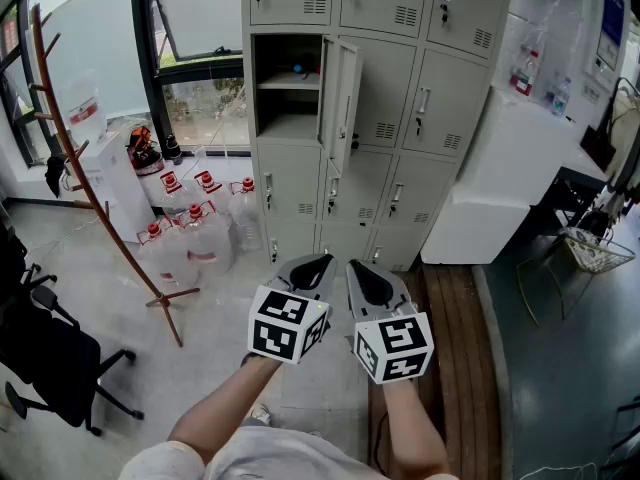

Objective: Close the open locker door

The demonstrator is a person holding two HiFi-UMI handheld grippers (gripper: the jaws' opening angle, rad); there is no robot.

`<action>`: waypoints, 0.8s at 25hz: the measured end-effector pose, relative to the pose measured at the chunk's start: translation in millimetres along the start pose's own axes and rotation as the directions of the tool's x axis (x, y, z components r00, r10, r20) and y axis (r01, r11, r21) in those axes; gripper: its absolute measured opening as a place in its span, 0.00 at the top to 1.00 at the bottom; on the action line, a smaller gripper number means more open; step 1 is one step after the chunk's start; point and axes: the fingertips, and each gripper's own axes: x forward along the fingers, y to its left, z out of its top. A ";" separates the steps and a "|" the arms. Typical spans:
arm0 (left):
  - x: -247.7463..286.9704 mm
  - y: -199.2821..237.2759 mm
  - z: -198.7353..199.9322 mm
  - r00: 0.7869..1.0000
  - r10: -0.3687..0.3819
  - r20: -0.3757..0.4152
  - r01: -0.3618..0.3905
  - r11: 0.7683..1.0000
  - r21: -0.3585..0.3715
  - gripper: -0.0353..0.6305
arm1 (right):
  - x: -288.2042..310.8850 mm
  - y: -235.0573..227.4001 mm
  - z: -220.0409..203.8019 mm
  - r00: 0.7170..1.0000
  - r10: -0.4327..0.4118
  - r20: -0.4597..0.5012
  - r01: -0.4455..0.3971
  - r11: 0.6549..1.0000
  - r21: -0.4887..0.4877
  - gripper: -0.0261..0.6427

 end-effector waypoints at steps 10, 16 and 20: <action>-1.7 -16.0 4.4 1.000 -0.006 0.001 0.006 1.000 0.006 0.94 | -12.8 -8.9 3.1 1.000 -0.023 0.013 0.023 0.999 0.023 0.96; 3.7 -13.3 2.6 1.000 -0.004 0.002 0.004 1.000 0.004 0.94 | -10.5 -11.6 -0.2 1.000 -0.023 0.013 0.023 1.000 0.019 0.95; 15.1 -16.4 4.9 1.000 -0.022 0.006 0.022 1.000 0.013 0.94 | -8.5 -22.1 -3.0 0.999 -0.035 0.012 0.035 0.999 0.012 0.95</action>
